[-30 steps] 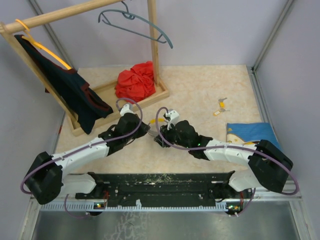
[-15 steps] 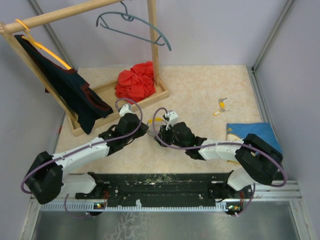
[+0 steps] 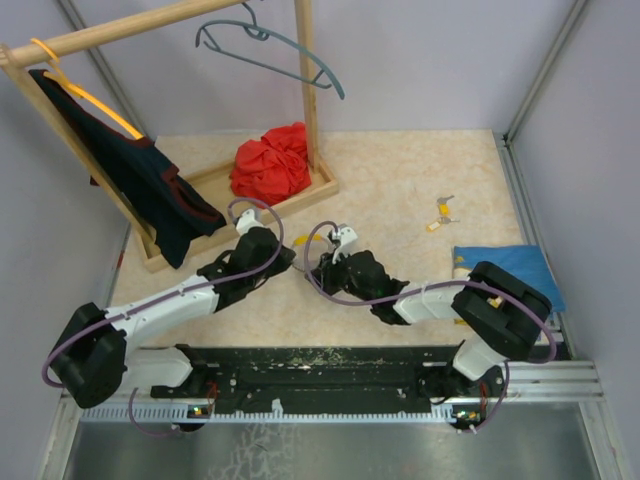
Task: Put the keys on the keyring
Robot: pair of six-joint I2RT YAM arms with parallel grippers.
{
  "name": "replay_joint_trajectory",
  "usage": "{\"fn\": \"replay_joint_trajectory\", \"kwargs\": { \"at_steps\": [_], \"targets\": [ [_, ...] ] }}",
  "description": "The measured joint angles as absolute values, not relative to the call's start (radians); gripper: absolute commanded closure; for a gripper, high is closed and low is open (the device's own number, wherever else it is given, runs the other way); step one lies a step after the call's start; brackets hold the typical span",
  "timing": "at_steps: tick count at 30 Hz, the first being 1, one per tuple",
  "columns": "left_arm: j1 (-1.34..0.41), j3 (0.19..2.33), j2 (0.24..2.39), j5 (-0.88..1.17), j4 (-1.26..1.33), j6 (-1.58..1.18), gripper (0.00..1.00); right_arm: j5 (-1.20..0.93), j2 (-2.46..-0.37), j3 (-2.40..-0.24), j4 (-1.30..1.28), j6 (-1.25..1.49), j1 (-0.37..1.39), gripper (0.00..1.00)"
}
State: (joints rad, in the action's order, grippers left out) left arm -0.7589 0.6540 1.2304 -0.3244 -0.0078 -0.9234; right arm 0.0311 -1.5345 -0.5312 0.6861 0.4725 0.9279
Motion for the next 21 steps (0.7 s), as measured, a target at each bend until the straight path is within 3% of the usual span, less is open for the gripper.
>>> {"fn": "replay_joint_trajectory", "kwargs": {
  "at_steps": [21],
  "targets": [
    [-0.757, 0.586, 1.189, -0.383, 0.023, -1.164, 1.0, 0.131, -1.62, -0.478, 0.956, 0.381, 0.949, 0.7]
  ]
}}
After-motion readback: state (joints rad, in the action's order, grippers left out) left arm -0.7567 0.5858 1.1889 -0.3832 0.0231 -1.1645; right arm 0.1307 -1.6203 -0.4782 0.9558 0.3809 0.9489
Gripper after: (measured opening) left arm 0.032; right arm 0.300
